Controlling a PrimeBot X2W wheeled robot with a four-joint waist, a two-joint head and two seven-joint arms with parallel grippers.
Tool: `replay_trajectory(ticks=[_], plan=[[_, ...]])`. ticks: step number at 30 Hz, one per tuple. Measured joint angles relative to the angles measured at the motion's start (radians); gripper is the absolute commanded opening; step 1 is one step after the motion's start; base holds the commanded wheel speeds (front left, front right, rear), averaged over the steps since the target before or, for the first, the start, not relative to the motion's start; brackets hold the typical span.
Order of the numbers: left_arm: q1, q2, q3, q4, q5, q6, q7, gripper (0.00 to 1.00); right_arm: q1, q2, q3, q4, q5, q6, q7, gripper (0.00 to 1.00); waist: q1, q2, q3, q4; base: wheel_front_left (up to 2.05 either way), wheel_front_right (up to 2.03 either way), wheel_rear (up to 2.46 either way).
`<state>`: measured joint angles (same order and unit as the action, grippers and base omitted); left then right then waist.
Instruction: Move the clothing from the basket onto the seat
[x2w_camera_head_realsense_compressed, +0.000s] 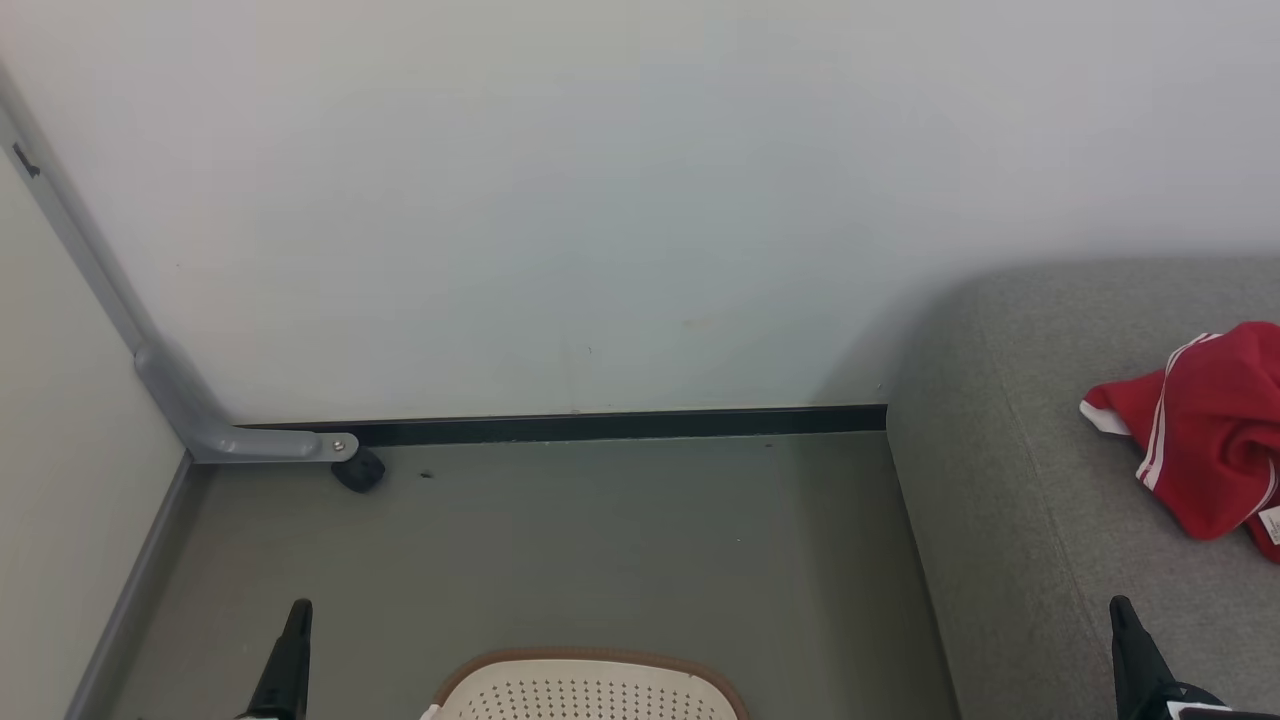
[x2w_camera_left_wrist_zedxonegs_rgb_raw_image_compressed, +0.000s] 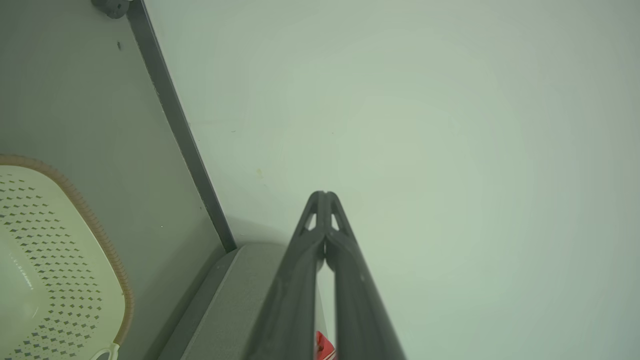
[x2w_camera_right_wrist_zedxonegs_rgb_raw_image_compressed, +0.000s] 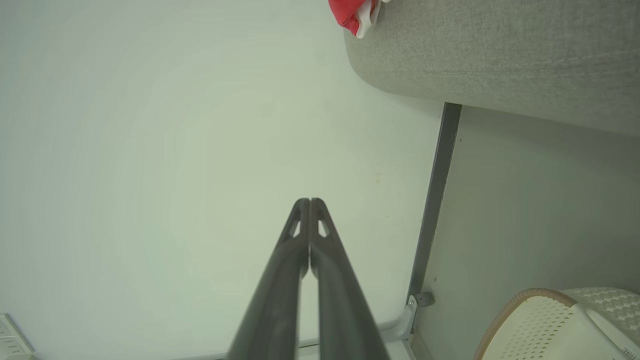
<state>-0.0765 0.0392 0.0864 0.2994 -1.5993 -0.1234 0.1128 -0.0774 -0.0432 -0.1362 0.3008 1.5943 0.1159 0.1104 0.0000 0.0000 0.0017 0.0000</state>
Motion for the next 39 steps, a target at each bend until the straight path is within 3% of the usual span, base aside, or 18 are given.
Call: replay_trajectory(ticks=[39], plan=[[0.000, 0.000, 0.000, 0.000, 0.000, 0.000, 0.000, 0.00, 0.000, 0.000, 0.000, 0.000, 0.000, 0.000, 0.000, 0.00, 0.0000, 0.0000, 0.000, 0.000, 0.00, 0.00, 0.00]])
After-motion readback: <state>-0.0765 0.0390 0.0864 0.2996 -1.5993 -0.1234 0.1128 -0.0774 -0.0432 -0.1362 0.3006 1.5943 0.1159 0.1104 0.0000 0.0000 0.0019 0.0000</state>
